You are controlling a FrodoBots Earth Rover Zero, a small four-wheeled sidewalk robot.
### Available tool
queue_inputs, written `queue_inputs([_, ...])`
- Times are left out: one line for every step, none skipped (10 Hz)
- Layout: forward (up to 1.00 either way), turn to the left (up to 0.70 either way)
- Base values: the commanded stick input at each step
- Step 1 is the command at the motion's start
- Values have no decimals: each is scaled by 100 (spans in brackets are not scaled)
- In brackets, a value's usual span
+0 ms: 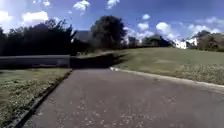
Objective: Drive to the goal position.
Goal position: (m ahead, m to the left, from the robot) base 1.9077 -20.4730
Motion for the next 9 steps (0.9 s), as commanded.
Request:
queue_inputs([0,-45])
queue_inputs([0,-24])
queue_inputs([0,0])
queue_inputs([0,0])
queue_inputs([0,0])
queue_inputs([0,0])
queue_inputs([0,0])
queue_inputs([0,-25])
queue_inputs([0,-53])
